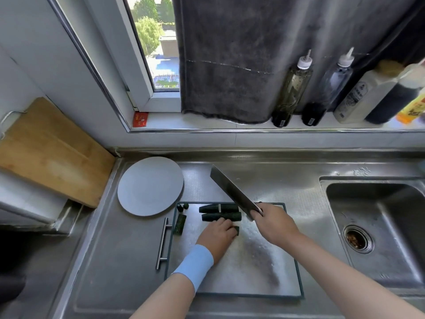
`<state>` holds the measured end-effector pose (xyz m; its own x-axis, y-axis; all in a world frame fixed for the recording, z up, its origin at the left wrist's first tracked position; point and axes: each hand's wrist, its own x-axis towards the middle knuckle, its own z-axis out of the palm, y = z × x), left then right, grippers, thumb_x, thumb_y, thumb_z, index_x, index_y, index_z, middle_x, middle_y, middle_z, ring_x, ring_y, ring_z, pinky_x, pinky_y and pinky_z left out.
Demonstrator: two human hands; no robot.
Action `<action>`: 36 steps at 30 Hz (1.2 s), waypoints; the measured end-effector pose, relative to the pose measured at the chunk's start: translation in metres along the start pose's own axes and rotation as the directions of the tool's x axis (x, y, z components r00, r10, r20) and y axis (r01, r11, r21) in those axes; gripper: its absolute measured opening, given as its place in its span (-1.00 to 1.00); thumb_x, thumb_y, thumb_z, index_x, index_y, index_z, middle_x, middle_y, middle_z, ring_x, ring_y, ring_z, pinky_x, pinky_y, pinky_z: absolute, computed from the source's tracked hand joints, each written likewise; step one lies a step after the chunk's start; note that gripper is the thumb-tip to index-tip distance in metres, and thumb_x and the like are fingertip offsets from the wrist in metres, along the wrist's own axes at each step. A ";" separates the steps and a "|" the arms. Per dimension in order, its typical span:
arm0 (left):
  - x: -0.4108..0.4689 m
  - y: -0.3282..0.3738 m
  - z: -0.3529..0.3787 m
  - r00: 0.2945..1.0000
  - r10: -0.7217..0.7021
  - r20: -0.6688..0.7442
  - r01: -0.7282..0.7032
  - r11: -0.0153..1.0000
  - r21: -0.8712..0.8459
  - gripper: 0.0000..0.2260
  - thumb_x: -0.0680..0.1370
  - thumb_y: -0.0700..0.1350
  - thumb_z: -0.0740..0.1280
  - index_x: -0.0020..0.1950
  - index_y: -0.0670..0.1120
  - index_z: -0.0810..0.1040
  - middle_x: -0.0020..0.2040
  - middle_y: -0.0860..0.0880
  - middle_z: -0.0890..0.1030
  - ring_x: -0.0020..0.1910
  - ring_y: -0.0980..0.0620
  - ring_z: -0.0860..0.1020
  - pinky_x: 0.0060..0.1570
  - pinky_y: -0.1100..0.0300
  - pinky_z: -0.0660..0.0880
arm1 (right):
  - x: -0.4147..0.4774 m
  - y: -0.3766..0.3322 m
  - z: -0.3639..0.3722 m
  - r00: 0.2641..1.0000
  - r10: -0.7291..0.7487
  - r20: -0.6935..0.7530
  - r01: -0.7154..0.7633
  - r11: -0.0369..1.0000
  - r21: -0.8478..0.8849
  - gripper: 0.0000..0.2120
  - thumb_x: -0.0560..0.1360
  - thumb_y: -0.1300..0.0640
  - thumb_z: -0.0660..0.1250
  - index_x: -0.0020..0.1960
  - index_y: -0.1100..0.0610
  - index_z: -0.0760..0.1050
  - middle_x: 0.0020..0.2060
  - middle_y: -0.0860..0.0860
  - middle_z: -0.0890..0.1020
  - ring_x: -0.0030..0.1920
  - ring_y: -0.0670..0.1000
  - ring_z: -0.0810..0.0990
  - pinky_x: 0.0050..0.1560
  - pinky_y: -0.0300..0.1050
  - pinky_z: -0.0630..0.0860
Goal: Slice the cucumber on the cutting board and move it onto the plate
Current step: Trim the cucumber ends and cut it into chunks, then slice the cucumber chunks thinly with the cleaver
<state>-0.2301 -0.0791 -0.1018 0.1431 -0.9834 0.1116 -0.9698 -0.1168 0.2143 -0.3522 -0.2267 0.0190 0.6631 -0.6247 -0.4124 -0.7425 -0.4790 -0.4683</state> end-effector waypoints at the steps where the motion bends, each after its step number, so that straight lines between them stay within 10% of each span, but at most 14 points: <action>1: -0.003 -0.002 0.000 1.000 -0.028 -0.002 0.028 1.000 0.001 -0.78 0.27 -0.15 0.57 -0.14 0.00 0.64 -0.19 0.02 0.52 -0.20 0.02 0.43 -0.31 0.21 0.43 | 0.000 0.003 -0.001 1.000 -0.003 0.003 0.003 1.000 0.001 -0.76 0.62 -0.05 0.15 -0.12 -0.03 0.52 -0.35 -0.08 0.56 -0.29 -0.02 0.52 -0.28 -0.10 0.40; 8: -0.043 -0.029 -0.013 0.964 -0.266 0.007 0.266 0.962 -0.063 -0.77 0.27 -0.18 0.52 -0.12 -0.04 0.59 -0.20 0.01 0.50 -0.25 0.00 0.49 -0.38 0.23 0.45 | 0.005 -0.004 0.006 0.999 -0.025 0.021 0.025 1.000 0.011 -0.70 0.62 -0.02 0.16 -0.26 0.04 0.39 -0.38 -0.03 0.54 -0.30 0.04 0.52 -0.35 -0.07 0.30; 15: -0.052 -0.046 -0.027 0.724 -0.689 -0.020 0.675 0.715 -0.182 -0.94 0.51 -0.17 0.34 -0.05 -0.12 0.58 -0.07 -0.08 0.54 -0.17 -0.12 0.52 -0.27 0.12 0.46 | 0.006 -0.027 0.019 0.995 -0.078 0.055 0.078 0.997 0.007 -0.69 0.63 -0.05 0.15 -0.25 0.03 0.39 -0.43 -0.07 0.51 -0.40 0.02 0.46 -0.37 -0.08 0.31; 21: -0.037 -0.052 -0.028 0.715 -0.694 -0.085 0.673 0.717 -0.183 -0.91 0.42 -0.15 0.44 -0.12 -0.09 0.58 -0.14 -0.06 0.55 -0.19 -0.11 0.51 -0.25 0.09 0.46 | 0.006 -0.027 0.017 0.997 -0.058 0.049 0.057 0.998 0.020 -0.69 0.62 -0.05 0.14 -0.26 0.02 0.38 -0.44 -0.06 0.50 -0.41 0.02 0.45 -0.39 -0.09 0.28; 28: 0.028 -0.007 -0.025 0.898 -0.421 -0.128 0.368 0.878 -0.305 -0.93 0.45 -0.15 0.38 -0.10 -0.09 0.55 -0.16 -0.03 0.51 -0.19 -0.03 0.47 -0.24 0.11 0.50 | 0.005 0.004 -0.009 0.998 0.035 -0.052 -0.034 0.999 0.023 -0.72 0.61 -0.05 0.15 -0.19 -0.05 0.53 -0.37 -0.10 0.56 -0.26 -0.01 0.54 -0.28 -0.07 0.44; 36: 0.101 0.038 -0.007 0.950 -0.311 0.014 0.306 0.927 -0.218 -0.80 0.53 -0.03 0.33 0.04 -0.13 0.54 -0.02 -0.10 0.53 -0.02 -0.14 0.47 -0.01 0.05 0.40 | 0.003 0.051 -0.031 0.985 0.117 -0.125 -0.115 0.993 0.017 -0.72 0.62 -0.01 0.15 -0.22 0.05 0.42 -0.32 -0.05 0.58 -0.21 0.05 0.55 -0.24 -0.06 0.44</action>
<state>-0.2508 -0.1819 -0.0754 0.4346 -0.9003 0.0262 -0.8119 -0.3790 0.4441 -0.3909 -0.2724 0.0182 0.5549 -0.7483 -0.3634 -0.8124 -0.3934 -0.4304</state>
